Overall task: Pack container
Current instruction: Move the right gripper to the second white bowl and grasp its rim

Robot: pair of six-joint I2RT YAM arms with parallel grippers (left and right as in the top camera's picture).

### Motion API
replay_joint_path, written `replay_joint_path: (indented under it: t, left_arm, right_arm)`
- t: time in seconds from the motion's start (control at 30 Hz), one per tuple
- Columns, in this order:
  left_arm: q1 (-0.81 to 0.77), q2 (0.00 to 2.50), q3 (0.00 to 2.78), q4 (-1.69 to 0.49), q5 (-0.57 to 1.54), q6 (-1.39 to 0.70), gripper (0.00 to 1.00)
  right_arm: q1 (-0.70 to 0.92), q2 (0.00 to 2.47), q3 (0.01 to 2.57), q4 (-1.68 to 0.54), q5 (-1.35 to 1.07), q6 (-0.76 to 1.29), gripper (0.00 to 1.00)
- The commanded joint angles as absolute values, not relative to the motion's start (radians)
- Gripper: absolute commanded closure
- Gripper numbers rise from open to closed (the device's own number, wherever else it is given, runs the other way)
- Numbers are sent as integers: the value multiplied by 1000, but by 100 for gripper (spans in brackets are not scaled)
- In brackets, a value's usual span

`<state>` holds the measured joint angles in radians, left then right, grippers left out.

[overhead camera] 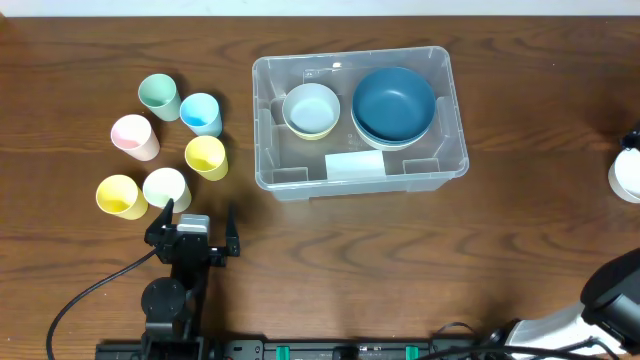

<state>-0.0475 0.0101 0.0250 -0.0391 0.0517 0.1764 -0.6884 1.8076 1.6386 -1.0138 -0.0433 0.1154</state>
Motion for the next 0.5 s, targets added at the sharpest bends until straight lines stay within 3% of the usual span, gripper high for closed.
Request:
replay_joint_path:
  t: [0.0, 0.47]
  left_arm:
    - [-43, 4, 4, -70, 38, 167, 2]
    - [-43, 4, 4, -70, 38, 167, 2]
  right_arm:
    - [-699, 1869, 1631, -999, -97, 41, 16]
    - [-722, 2045, 1631, -914, -102, -58, 25]
